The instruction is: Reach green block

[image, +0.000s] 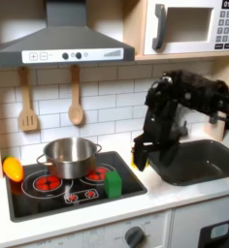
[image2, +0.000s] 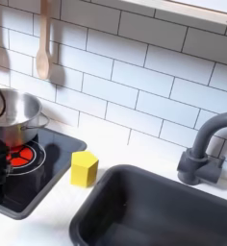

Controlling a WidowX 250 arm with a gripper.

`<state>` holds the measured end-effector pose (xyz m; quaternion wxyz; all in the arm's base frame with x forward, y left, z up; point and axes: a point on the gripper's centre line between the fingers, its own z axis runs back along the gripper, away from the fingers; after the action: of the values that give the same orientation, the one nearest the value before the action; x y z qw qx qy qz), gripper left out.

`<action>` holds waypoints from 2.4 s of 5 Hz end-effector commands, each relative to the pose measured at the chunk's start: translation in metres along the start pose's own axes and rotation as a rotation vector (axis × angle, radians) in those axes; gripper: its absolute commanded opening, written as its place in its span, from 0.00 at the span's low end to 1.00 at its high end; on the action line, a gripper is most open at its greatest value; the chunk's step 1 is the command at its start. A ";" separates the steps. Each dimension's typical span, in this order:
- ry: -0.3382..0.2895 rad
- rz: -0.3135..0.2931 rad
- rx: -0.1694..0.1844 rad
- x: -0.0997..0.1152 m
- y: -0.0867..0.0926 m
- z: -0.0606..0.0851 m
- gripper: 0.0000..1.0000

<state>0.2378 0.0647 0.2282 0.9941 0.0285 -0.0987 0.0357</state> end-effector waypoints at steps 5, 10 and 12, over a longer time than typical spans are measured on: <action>-0.003 0.043 0.047 0.046 0.048 -0.035 1.00; 0.006 -0.012 0.022 0.055 0.043 -0.053 1.00; 0.012 -0.029 0.017 0.057 0.032 -0.061 1.00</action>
<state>0.3022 0.1046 0.1822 0.9946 0.0374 -0.0934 0.0250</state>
